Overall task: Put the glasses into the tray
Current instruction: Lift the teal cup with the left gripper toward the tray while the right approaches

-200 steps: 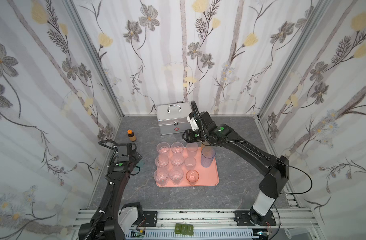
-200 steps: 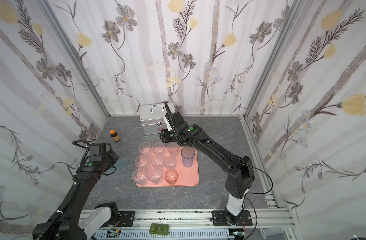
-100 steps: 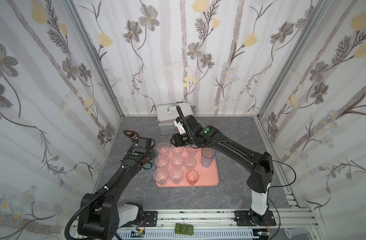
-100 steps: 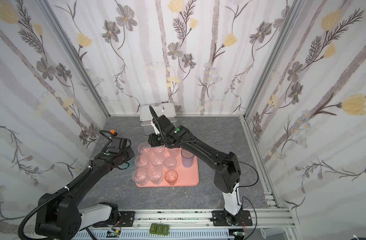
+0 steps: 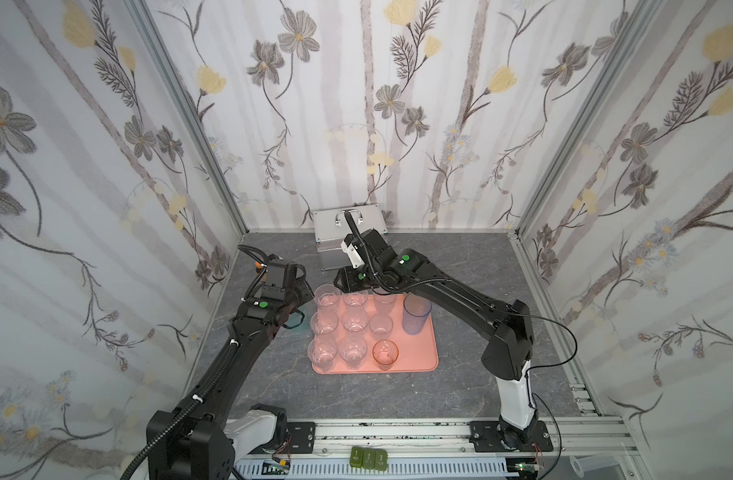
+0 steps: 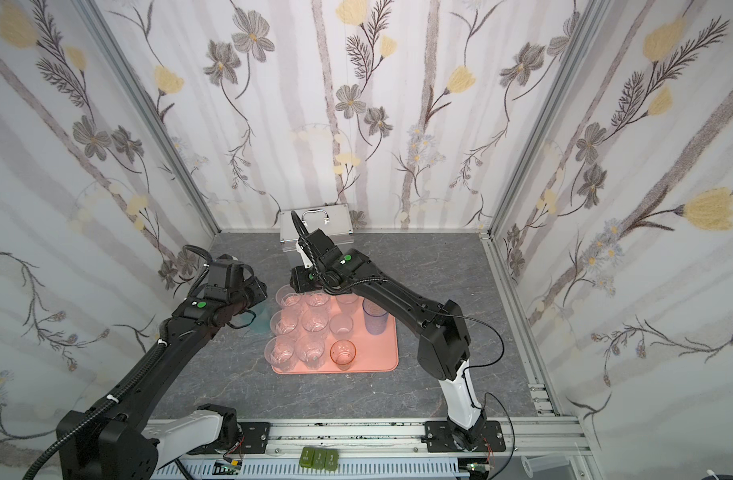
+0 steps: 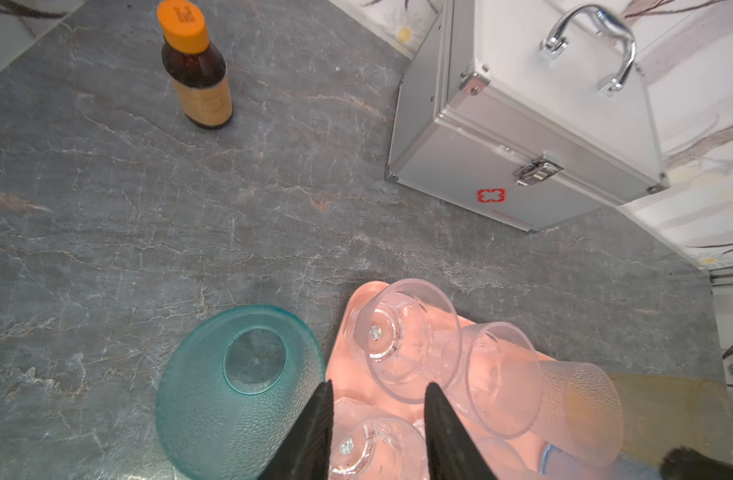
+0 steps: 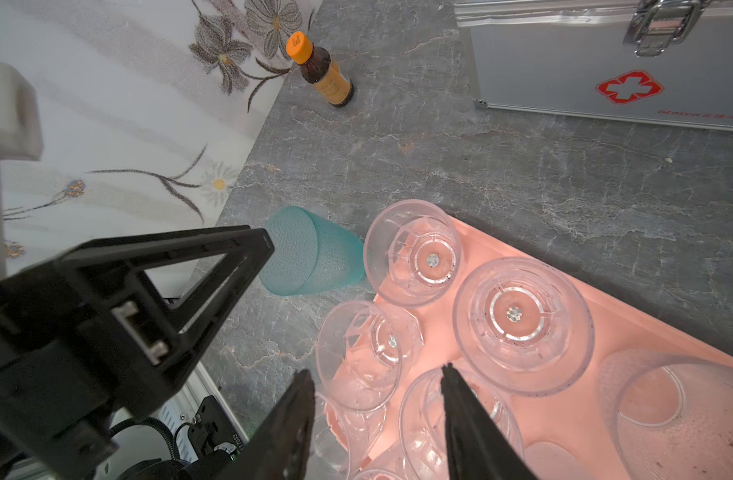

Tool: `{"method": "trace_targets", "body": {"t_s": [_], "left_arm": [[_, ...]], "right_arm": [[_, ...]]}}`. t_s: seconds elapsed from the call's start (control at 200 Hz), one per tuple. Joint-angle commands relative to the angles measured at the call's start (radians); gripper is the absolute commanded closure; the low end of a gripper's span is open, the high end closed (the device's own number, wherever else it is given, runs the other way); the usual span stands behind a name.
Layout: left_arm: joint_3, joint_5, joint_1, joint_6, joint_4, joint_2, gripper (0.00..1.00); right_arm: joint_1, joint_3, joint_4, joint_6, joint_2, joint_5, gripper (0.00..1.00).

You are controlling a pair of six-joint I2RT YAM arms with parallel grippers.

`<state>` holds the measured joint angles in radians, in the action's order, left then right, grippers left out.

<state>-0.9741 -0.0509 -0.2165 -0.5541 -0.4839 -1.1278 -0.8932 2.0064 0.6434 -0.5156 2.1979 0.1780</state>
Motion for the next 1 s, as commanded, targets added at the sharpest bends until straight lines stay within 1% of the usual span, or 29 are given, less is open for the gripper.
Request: {"method": "trace_targets", "body": {"t_s": [0.0,0.1,0.205,0.245,0.34,0.43,0.555,0.635,0.715,0.78,0.884,0.994], "left_arm": [[-0.043,-0.110,0.015,0.060,-0.046,0.059,0.60],[-0.023,-0.201,0.085,0.110,-0.043,0.095,0.59],[0.042,-0.225,0.192,0.115,-0.019,0.117,0.57],[0.086,-0.197,0.239,0.099,0.014,0.143,0.57],[0.198,-0.072,0.358,0.019,0.097,0.211,0.55],[0.294,0.005,0.417,-0.048,0.173,0.249,0.51],[0.381,0.091,0.442,-0.094,0.282,0.229,0.46],[0.398,0.127,0.442,-0.104,0.337,0.204,0.43],[0.396,0.157,0.442,-0.097,0.382,0.168,0.40],[0.378,0.166,0.440,-0.076,0.383,0.128,0.40],[0.364,0.179,0.436,-0.060,0.382,0.060,0.40],[0.364,0.143,0.389,-0.038,0.380,0.019,0.40]], "right_arm": [[-0.028,0.079,0.031,0.020,0.043,0.010,0.49],[-0.059,0.212,0.107,0.049,0.127,-0.020,0.48],[-0.091,0.303,0.152,0.063,0.192,-0.078,0.47],[-0.104,0.308,0.147,0.066,0.205,-0.098,0.47],[-0.125,0.308,0.125,0.064,0.227,-0.143,0.46],[-0.136,0.310,0.087,0.050,0.254,-0.155,0.45],[-0.141,0.316,0.000,0.021,0.292,-0.139,0.44],[-0.141,0.329,-0.048,0.004,0.324,-0.138,0.44],[-0.139,0.365,-0.054,-0.012,0.355,-0.129,0.45],[-0.141,0.374,-0.047,-0.016,0.348,-0.129,0.45],[-0.140,0.371,-0.032,0.001,0.318,-0.159,0.45],[-0.139,0.364,-0.018,0.018,0.288,-0.179,0.45]]}}
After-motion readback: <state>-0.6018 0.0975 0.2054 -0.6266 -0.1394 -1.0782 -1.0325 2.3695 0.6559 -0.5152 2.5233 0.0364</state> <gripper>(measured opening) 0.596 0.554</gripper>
